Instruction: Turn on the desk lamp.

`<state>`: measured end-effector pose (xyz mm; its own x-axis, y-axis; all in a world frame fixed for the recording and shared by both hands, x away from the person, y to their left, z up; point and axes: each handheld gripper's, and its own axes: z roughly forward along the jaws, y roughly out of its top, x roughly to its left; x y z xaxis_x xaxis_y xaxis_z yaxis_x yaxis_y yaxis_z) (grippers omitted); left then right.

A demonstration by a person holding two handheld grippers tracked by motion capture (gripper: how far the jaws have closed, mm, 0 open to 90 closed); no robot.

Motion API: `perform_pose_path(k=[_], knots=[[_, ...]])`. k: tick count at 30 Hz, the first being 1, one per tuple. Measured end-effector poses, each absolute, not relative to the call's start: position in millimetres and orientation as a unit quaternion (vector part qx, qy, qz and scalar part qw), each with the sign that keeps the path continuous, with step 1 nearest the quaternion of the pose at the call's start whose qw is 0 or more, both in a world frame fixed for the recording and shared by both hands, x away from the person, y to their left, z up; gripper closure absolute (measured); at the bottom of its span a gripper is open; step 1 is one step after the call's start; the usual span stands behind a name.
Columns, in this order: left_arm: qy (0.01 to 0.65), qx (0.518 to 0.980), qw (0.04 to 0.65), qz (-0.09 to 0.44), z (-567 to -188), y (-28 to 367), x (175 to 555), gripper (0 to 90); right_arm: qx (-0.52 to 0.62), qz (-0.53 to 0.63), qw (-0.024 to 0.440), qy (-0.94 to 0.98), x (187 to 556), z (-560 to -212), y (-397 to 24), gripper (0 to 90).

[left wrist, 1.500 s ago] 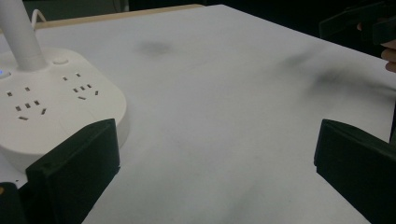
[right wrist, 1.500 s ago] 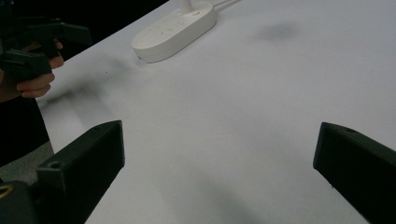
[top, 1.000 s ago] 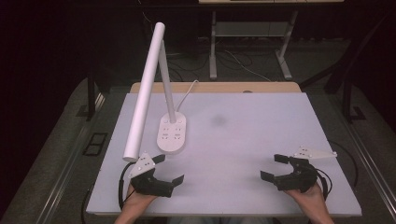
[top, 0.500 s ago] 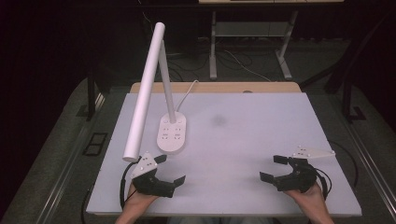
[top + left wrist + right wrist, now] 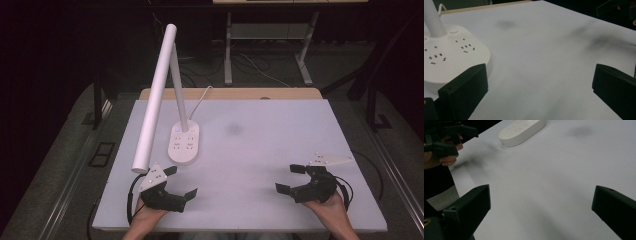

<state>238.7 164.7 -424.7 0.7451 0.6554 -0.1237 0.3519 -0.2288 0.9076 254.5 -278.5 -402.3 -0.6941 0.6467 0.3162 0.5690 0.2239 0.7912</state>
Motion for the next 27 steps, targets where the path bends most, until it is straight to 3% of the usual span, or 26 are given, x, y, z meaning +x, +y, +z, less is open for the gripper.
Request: perform_pose_path(k=[27], knots=[[0.327,0.772,0.527,0.142,-424.9,166.5,237.8,0.0,0.356,0.466,0.021,0.81,289.5,-375.3,-251.9,1.5]])
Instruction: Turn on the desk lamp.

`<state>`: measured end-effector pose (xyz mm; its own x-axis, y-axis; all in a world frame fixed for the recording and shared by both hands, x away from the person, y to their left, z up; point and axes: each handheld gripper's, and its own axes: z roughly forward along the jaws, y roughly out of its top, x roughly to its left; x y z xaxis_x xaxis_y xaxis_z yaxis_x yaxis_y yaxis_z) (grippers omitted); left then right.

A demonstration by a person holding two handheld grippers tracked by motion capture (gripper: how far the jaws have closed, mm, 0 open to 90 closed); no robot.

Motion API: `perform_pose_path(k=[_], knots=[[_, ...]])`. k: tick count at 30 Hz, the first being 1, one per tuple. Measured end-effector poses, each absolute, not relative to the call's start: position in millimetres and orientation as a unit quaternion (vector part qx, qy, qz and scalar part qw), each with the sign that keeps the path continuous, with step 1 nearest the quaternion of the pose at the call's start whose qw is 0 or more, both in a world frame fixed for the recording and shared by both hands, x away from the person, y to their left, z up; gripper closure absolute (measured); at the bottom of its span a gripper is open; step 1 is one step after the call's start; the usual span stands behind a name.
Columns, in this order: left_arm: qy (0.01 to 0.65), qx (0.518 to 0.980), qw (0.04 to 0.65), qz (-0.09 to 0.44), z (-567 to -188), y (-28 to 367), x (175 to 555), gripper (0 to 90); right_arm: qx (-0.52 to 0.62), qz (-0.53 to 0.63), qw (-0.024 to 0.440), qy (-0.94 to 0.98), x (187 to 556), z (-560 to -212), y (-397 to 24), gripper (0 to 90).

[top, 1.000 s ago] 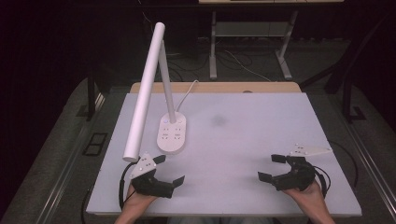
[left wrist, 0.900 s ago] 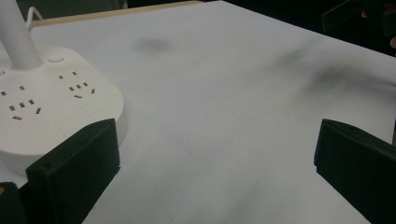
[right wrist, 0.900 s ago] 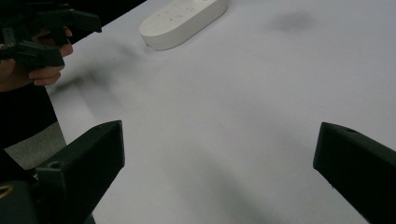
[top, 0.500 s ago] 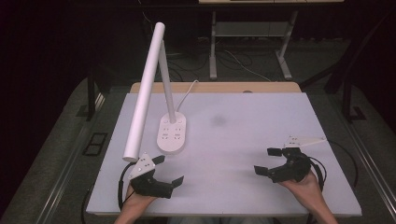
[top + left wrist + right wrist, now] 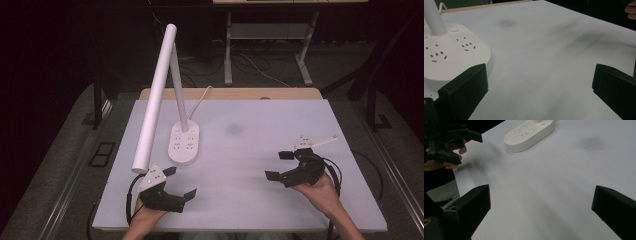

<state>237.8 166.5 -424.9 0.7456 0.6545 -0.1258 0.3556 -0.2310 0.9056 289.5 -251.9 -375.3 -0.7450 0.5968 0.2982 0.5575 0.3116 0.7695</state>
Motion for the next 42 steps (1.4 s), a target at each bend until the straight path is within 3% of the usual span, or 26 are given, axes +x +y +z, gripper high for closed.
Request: perform_pose_path(k=[42], knots=[[0.325,0.772,0.528,0.142,-424.8,165.3,236.3,0.0,0.329,0.44,0.014,0.836,351.0,-360.7,-190.7,1.5]])
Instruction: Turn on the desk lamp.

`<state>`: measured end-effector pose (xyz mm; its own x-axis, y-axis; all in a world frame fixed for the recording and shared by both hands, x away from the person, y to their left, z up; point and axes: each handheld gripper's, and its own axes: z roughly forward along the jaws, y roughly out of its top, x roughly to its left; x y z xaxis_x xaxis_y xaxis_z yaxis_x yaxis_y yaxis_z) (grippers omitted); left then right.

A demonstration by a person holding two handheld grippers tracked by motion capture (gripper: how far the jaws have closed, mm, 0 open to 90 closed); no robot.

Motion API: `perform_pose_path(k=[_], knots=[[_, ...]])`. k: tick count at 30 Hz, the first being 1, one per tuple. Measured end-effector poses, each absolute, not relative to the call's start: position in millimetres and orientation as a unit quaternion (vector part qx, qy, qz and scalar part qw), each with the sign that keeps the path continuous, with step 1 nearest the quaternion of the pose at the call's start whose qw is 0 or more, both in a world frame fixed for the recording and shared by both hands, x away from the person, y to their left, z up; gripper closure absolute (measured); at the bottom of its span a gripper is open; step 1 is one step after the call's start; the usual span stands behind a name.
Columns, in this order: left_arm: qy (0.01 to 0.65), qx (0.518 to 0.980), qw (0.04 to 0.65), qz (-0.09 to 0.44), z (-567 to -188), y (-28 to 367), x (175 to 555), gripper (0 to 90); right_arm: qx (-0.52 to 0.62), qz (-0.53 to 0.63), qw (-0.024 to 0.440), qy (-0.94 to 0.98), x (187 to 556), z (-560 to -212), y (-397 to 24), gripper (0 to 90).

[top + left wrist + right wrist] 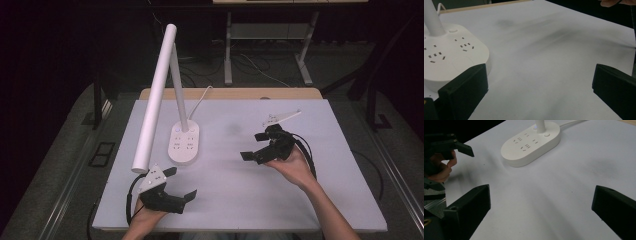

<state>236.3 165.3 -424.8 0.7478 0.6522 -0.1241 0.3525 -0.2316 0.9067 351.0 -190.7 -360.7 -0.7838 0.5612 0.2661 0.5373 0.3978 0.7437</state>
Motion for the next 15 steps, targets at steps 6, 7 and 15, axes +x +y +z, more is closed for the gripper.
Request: perform_pose_path(k=[6,7,15], knots=[[0.323,0.773,0.527,0.142,-424.8,165.0,235.8,0.0,0.331,0.437,0.011,0.836,360.4,-363.3,-185.1,1.5],[0.323,0.773,0.527,0.142,-424.8,164.9,235.7,0.0,0.333,0.436,0.01,0.836,362.1,-363.5,-184.1,1.6],[0.323,0.772,0.528,0.142,-424.6,165.4,235.5,0.0,0.336,0.433,0.005,0.837,378.9,-362.9,-172.1,1.6]])
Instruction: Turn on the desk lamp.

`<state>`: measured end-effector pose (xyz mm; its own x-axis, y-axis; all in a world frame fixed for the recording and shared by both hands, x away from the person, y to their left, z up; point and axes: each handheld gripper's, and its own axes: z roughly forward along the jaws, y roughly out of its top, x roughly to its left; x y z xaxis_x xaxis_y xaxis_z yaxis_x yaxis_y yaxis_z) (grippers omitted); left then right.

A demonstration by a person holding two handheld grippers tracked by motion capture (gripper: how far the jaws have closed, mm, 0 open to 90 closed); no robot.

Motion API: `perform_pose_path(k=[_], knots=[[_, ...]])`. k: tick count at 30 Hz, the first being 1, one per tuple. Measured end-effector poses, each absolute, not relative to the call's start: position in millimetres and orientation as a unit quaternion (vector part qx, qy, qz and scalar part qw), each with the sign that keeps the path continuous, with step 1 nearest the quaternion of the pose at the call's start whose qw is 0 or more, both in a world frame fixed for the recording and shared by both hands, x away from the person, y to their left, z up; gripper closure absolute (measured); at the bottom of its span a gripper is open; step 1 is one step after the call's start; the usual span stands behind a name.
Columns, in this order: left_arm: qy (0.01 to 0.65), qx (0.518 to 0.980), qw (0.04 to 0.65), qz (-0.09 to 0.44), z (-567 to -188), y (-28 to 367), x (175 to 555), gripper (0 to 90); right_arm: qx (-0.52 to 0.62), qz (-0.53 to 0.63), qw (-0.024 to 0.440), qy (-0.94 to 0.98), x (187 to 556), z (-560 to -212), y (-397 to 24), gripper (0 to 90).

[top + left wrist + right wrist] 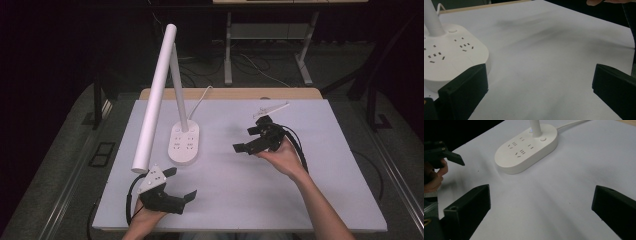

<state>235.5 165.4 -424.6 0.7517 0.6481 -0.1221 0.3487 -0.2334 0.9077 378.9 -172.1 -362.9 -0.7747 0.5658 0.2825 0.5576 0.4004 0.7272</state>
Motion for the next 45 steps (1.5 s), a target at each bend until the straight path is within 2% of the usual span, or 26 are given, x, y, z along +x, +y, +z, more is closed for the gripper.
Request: perform_pose_path(k=[40,45], knots=[[0.321,0.771,0.533,0.138,-424.7,167.3,235.3,0.0,0.344,0.444,-0.033,0.826,443.0,-364.6,-104.6,1.6],[0.322,0.771,0.533,0.137,-424.6,168.4,235.7,0.0,0.336,0.452,-0.036,0.826,452.2,-361.0,-91.7,4.5]])
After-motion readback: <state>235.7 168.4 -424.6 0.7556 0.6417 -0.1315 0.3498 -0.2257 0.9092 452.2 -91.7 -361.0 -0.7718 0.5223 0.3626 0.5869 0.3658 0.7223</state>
